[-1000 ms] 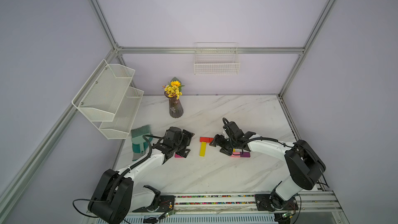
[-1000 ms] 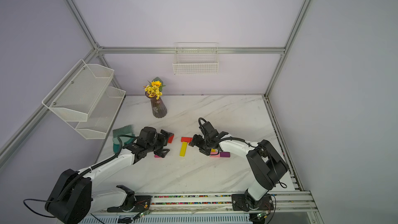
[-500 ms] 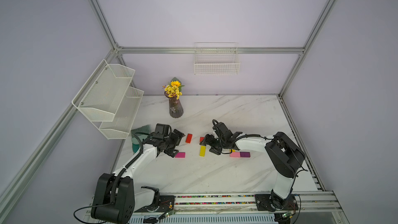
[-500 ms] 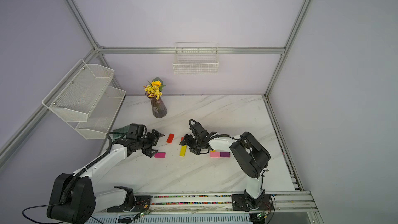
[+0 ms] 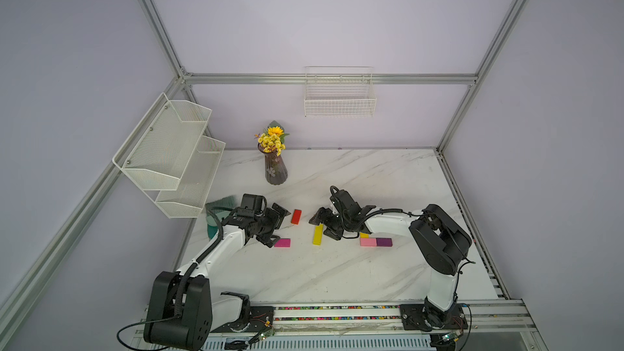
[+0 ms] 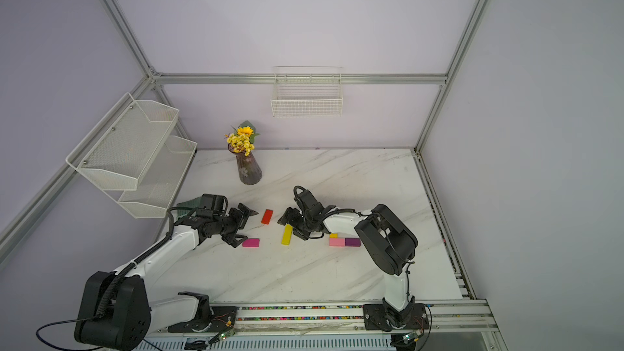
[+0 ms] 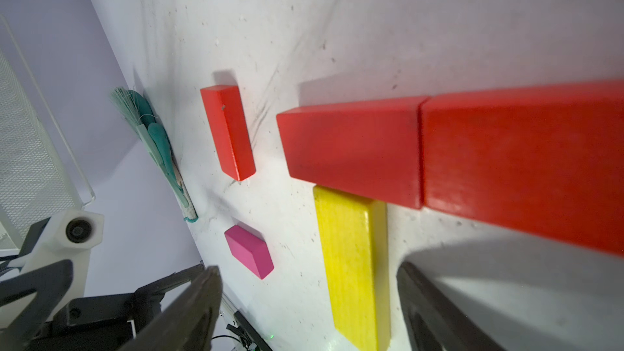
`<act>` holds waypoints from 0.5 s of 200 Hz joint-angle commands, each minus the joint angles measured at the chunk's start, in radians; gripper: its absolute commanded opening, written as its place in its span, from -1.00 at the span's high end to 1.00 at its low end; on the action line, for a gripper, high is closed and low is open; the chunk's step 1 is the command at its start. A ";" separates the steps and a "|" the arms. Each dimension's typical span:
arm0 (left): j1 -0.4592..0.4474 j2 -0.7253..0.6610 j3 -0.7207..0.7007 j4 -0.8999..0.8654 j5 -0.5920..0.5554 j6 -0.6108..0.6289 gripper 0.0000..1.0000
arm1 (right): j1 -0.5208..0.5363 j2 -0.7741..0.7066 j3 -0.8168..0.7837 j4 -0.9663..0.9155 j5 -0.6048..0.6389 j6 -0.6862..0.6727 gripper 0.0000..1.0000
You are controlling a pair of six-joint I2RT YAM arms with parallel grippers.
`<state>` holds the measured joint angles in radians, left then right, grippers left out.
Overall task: Assemble the letter c with building blocks
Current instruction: Assemble the building block at the center of the board.
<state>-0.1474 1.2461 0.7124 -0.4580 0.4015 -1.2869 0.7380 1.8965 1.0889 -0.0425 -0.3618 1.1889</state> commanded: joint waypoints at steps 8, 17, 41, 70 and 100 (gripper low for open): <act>0.010 -0.002 0.007 0.004 0.031 0.035 -1.00 | 0.011 0.039 0.010 -0.008 0.022 0.033 -0.67; 0.012 -0.003 0.009 0.002 0.034 0.037 -1.00 | 0.012 0.042 0.013 -0.009 0.023 0.033 -0.68; 0.014 -0.008 0.006 0.001 0.038 0.040 -1.00 | 0.014 0.048 0.020 -0.011 0.026 0.036 -0.67; 0.018 -0.015 0.001 0.001 0.046 0.043 -1.00 | 0.013 0.055 0.030 -0.015 0.032 0.037 -0.67; 0.023 -0.025 -0.008 0.000 0.053 0.044 -1.00 | 0.015 0.053 0.035 -0.025 0.038 0.038 -0.67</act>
<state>-0.1352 1.2457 0.7067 -0.4587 0.4271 -1.2694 0.7444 1.9228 1.1187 -0.0299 -0.3561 1.2011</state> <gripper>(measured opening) 0.999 0.836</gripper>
